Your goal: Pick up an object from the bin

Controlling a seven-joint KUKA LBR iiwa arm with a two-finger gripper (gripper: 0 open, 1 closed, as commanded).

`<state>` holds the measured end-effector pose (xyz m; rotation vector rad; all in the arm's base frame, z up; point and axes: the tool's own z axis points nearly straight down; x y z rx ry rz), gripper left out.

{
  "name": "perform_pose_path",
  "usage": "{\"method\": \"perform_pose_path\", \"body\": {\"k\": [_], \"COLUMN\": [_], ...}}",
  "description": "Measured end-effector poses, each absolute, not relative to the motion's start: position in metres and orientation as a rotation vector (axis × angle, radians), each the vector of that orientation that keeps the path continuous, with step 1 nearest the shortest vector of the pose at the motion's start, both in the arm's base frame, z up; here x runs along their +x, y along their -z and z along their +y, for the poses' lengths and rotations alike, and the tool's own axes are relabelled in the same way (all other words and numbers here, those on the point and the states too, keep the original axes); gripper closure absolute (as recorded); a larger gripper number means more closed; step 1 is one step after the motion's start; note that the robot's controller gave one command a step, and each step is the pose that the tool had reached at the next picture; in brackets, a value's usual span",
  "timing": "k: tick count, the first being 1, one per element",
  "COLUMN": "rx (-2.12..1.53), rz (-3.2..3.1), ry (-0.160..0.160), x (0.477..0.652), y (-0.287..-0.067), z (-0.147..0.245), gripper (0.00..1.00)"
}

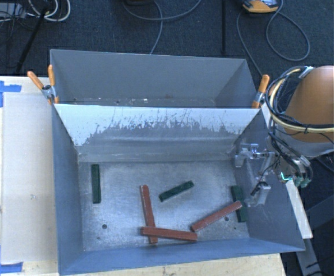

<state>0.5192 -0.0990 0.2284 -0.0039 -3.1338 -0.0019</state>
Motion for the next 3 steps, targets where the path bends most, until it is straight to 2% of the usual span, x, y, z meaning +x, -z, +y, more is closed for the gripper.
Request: {"method": "perform_pose_path", "body": {"k": [1, 2, 3], "rx": [0.843, 1.325, 1.328], "rz": [-3.021, -2.848, -2.847], "ry": [0.006, 0.005, 0.002], "x": [0.469, 0.506, 0.507], "y": [-0.122, -0.068, -0.069], "z": [-0.111, -0.105, -0.105], "gripper": [0.00, 0.00, 1.00]}}
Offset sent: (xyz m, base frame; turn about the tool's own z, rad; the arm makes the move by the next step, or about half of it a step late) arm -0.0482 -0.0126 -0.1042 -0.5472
